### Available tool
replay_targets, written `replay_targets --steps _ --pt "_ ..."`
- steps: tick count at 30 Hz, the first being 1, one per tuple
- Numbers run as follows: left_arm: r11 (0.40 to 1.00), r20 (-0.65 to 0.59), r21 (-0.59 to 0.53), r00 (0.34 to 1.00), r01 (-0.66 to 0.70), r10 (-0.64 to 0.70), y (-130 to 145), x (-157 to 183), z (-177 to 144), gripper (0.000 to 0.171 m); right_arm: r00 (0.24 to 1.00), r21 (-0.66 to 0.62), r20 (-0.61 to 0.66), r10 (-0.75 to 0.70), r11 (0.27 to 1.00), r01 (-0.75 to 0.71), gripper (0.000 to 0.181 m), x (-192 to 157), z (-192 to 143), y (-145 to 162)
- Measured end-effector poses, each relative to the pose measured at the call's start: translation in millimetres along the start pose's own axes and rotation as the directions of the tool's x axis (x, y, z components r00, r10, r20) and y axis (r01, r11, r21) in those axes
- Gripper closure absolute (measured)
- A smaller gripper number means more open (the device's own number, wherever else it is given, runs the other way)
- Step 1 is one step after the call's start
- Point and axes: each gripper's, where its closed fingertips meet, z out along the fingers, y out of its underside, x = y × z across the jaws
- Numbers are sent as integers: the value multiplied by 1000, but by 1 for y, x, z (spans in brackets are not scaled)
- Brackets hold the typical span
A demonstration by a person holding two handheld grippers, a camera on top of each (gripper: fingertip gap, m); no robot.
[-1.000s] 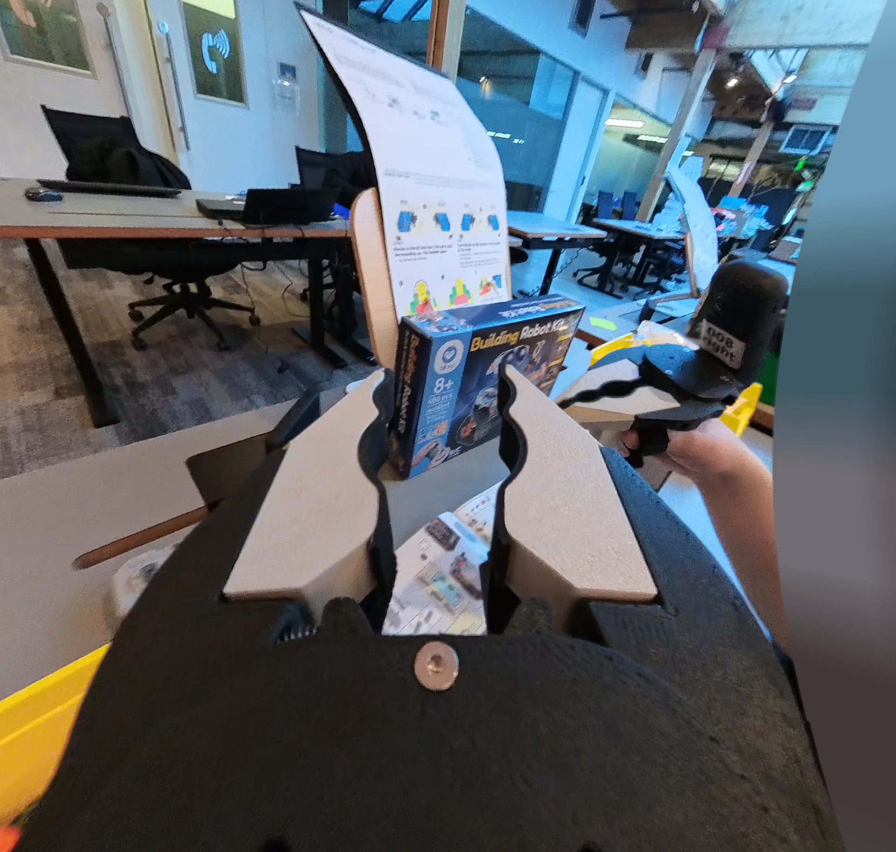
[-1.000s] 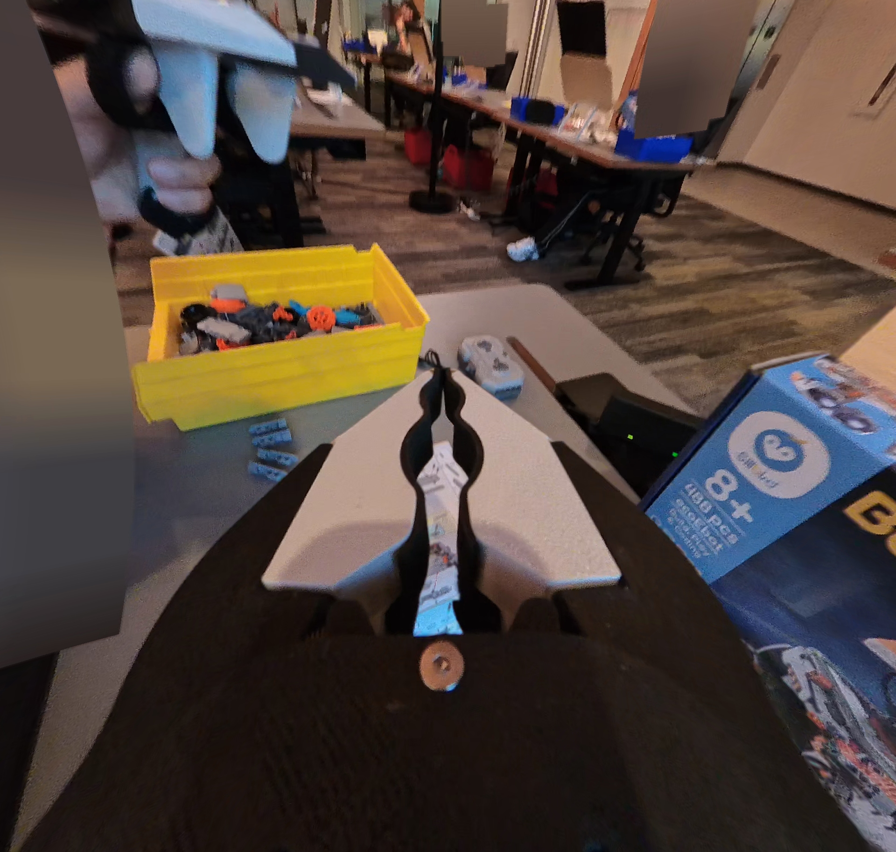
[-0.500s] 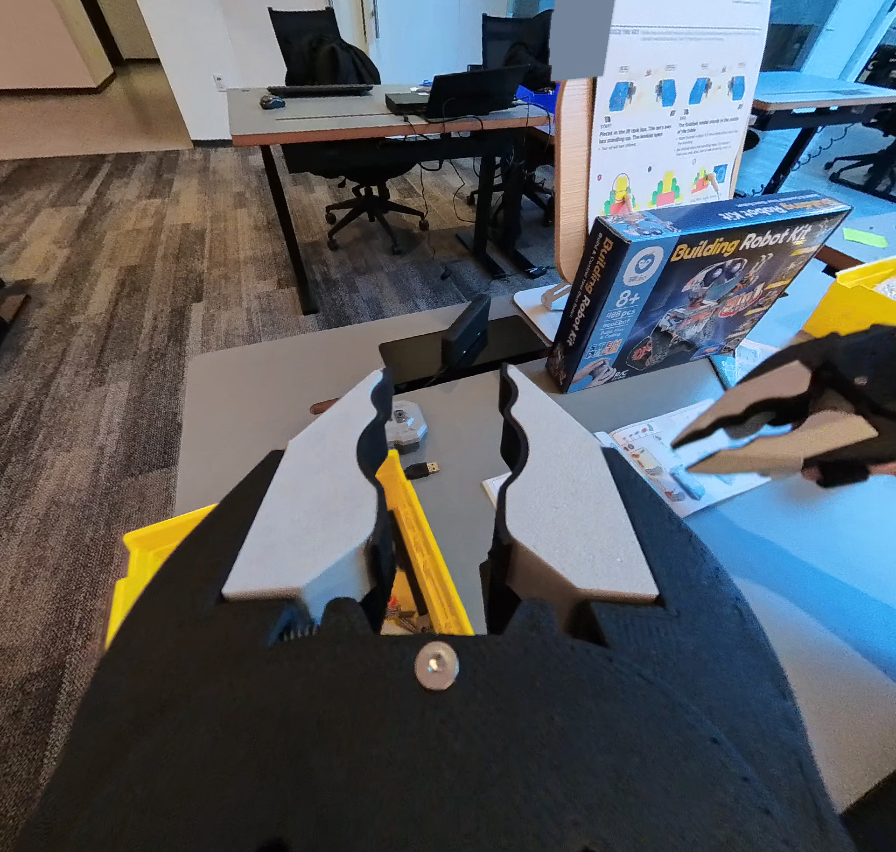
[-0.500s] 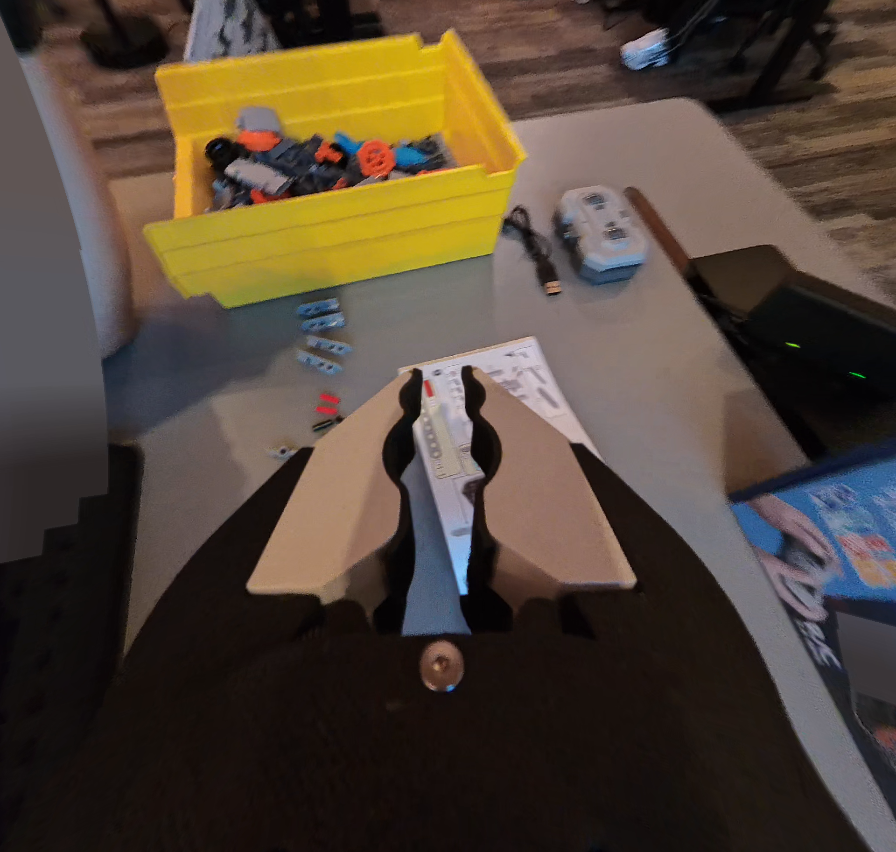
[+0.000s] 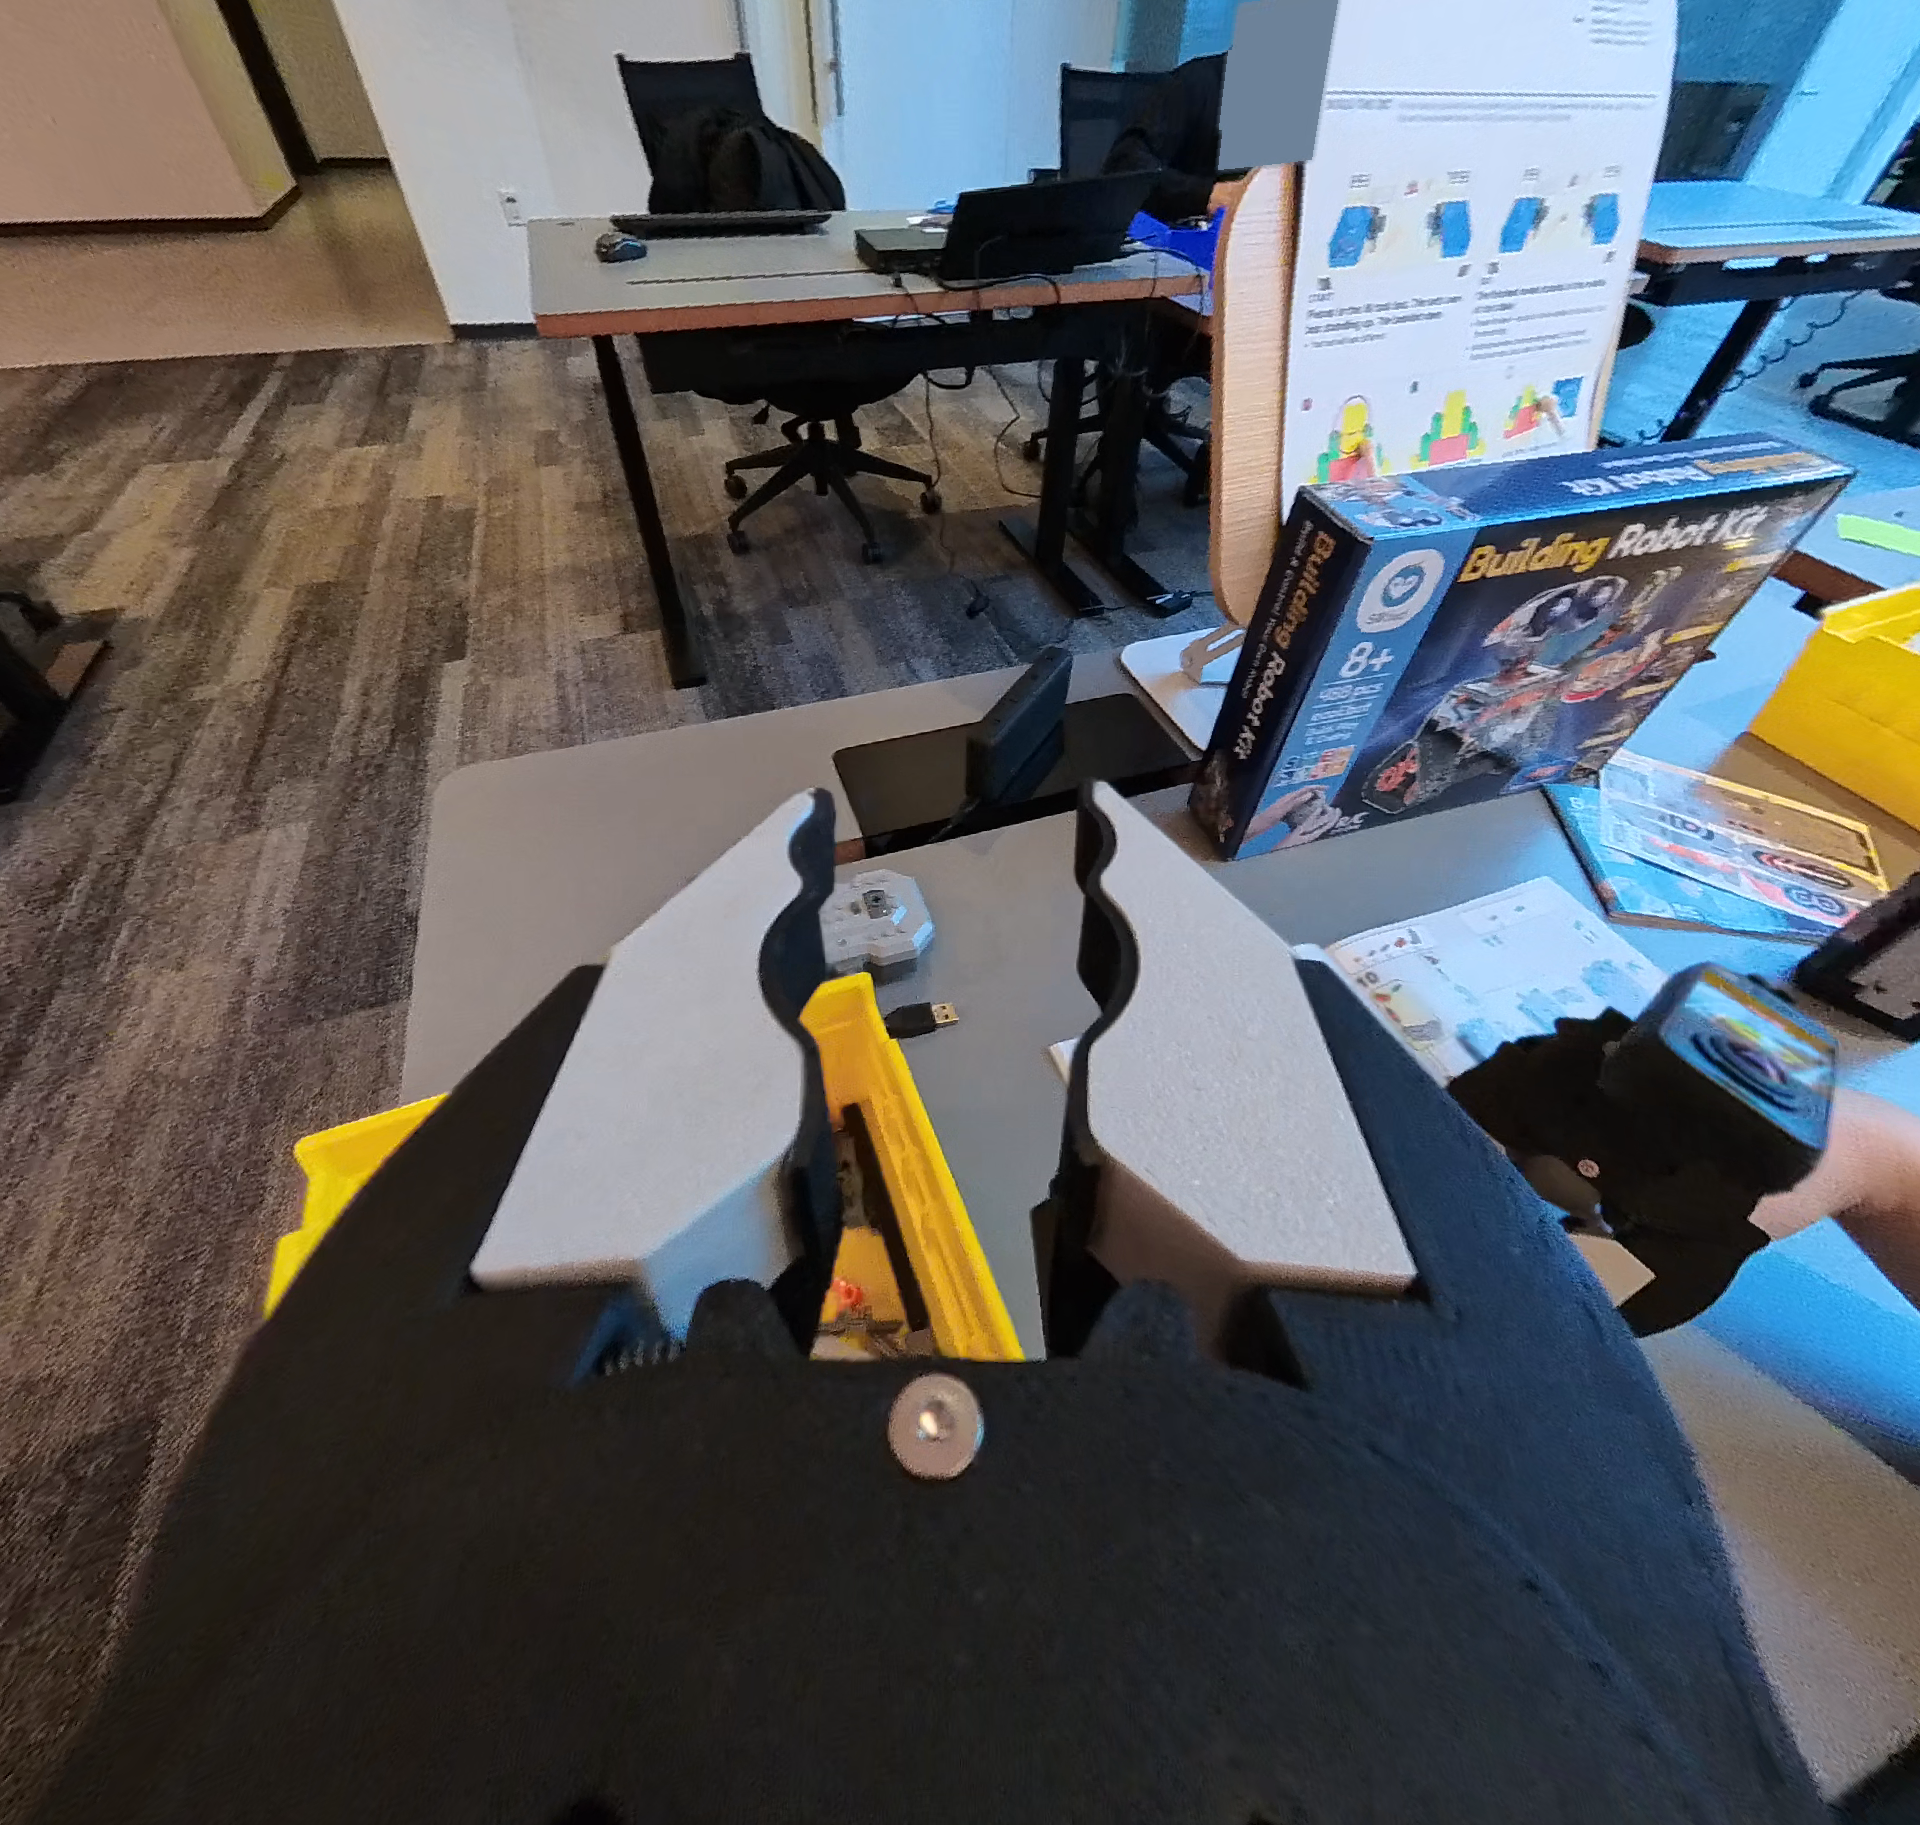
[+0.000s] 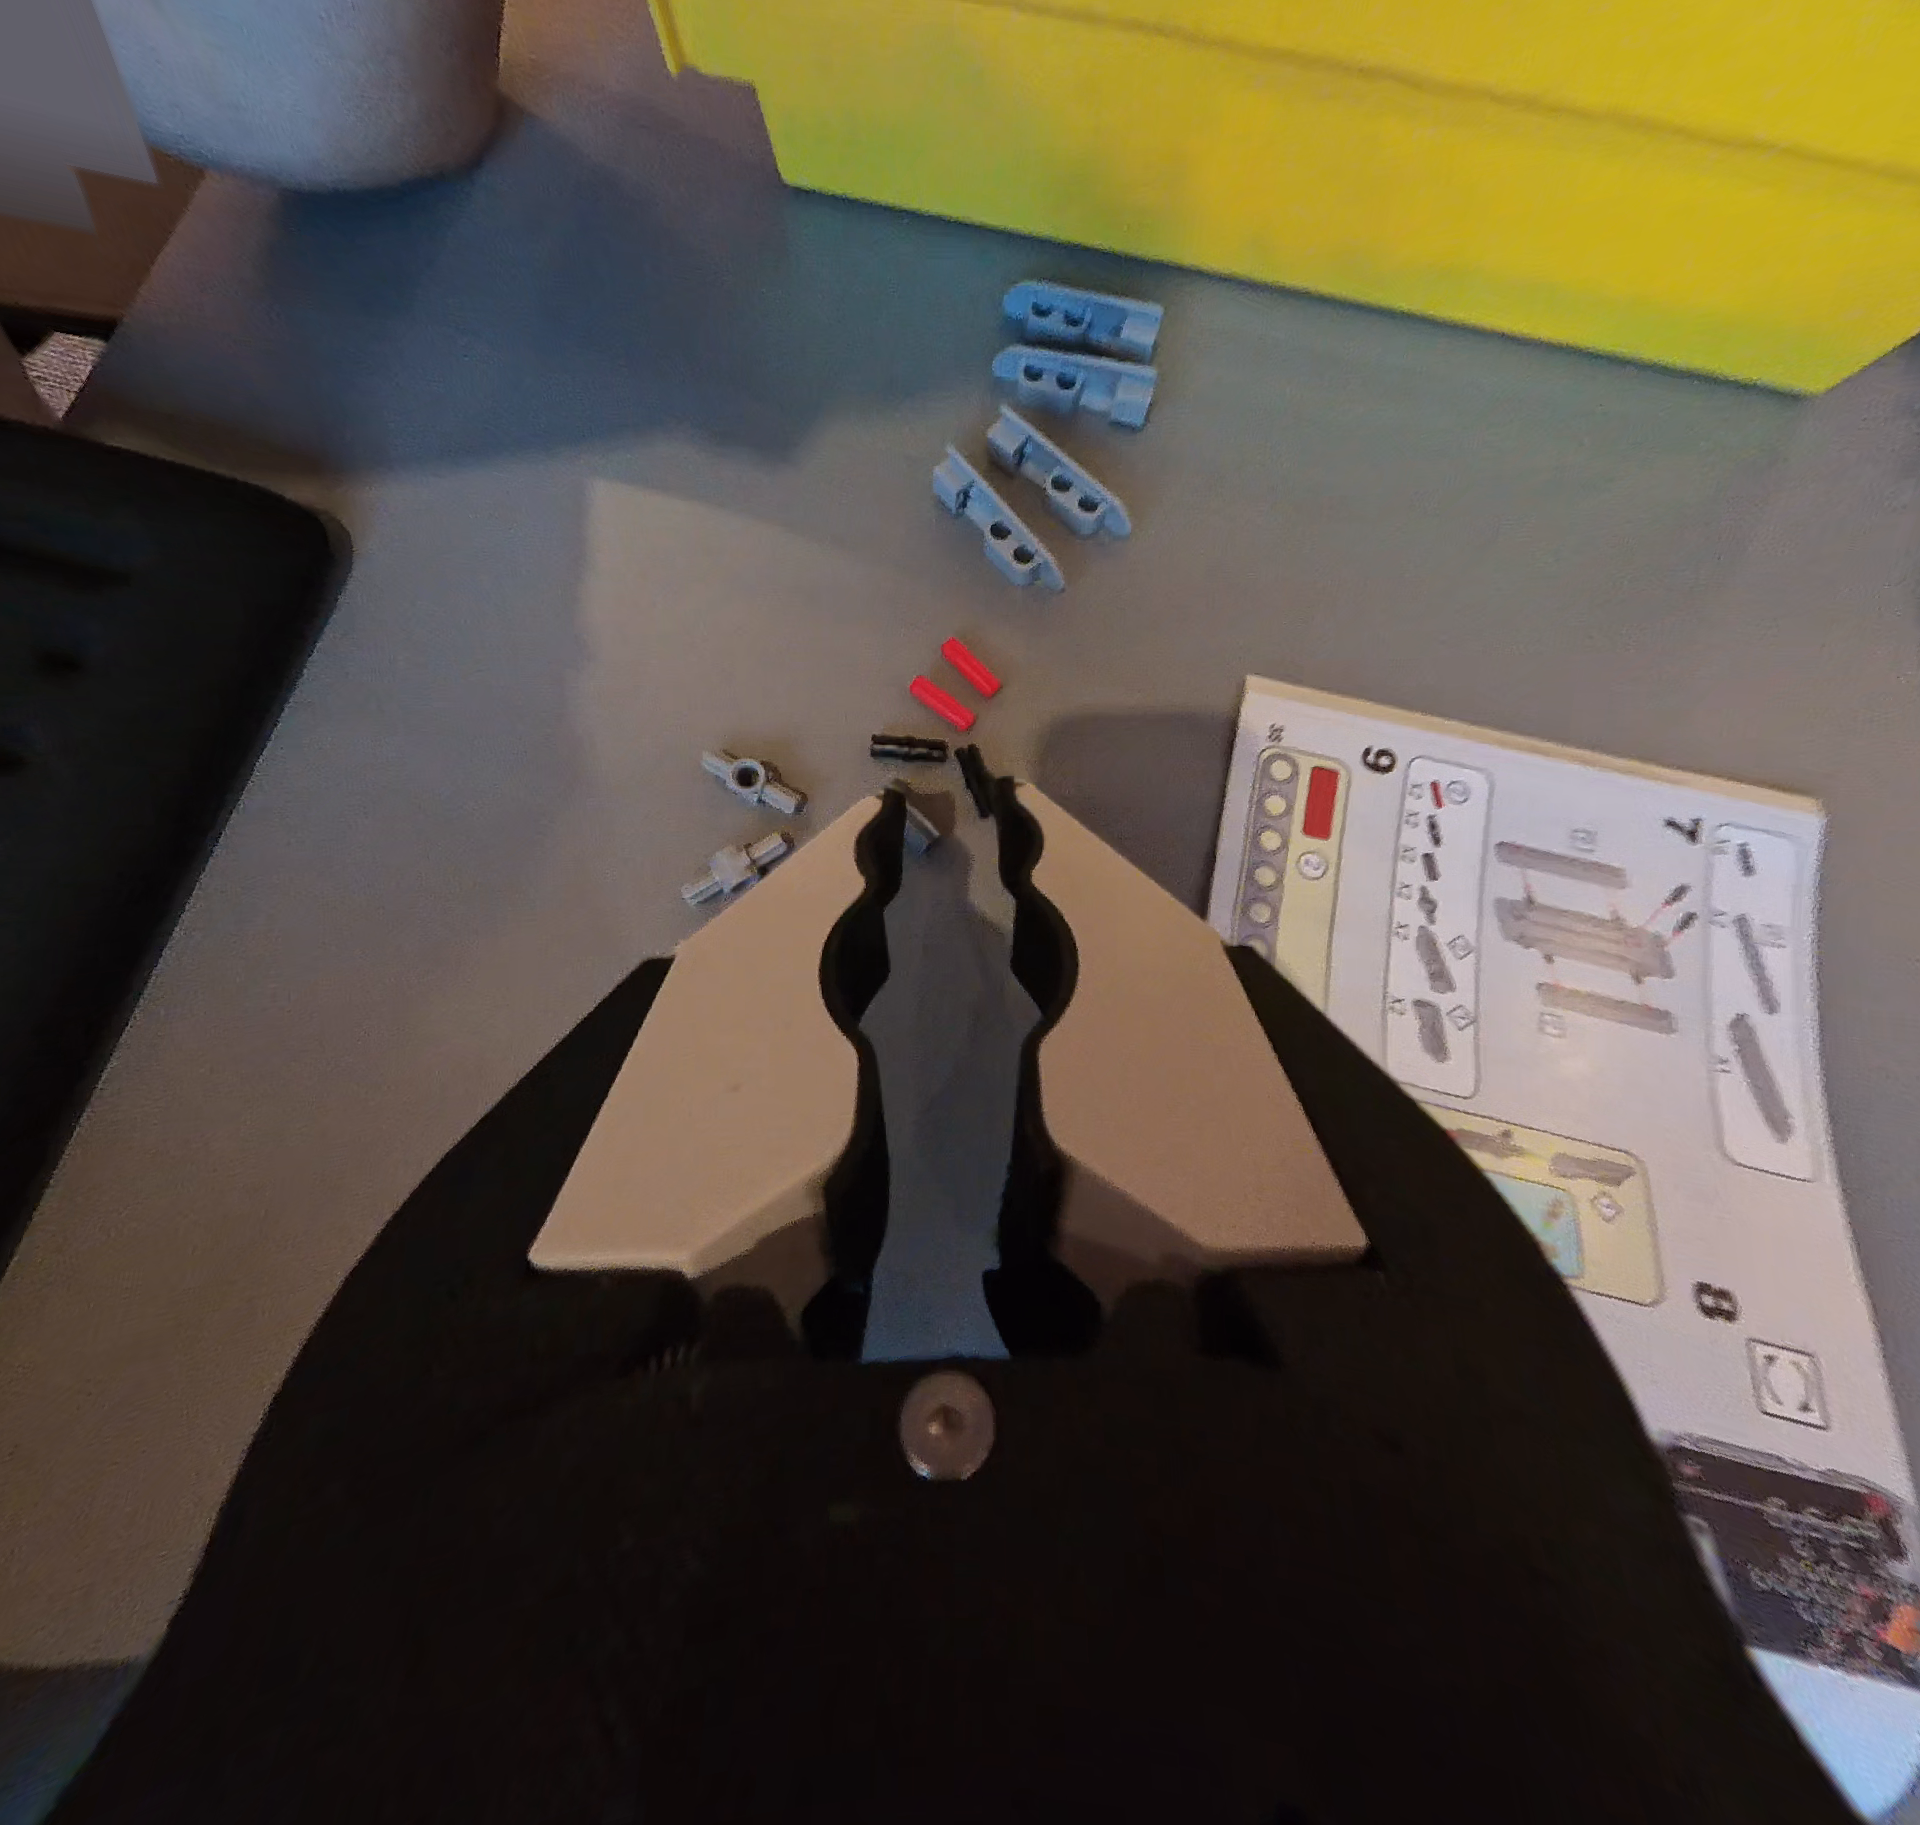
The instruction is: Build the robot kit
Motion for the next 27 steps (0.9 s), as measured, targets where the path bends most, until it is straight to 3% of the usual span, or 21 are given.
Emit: replay_targets --steps 4,14,17,19,22,23,25,27 --pt "1000 -12 7 1000 9 -9 -1 1 -2 128 999 4 30 -40 999 40 171 -5 6 7" --pt "1000 -37 5 999 9 -9 -1 5 1 129 997 9 75 31 999 -32 174 -4 3 13" --pt "998 -134 53 991 34 -27 -9 19 5 128 994 211 -68 84 975 -68 174 26 -42 -16" --pt "990 -263 125 965 62 -28 -20 39 8 128 963 449 -154 219 884 -129 175 54 -95 -46" --pt "962 -515 198 855 189 -62 -33 73 10 143 920 785 -23 392 577 -226 176 71 -171 -77" --pt "952 -587 182 804 245 -95 -34 82 11 143 911 836 45 410 484 -259 176 72 -184 -79" --pt "948 -653 127 744 291 -141 -27 97 18 137 885 868 151 441 369 -332 176 76 -193 -78" --pt "962 -650 113 751 249 -119 -13 110 28 133 853 878 242 463 269 -395 176 81 -198 -79"
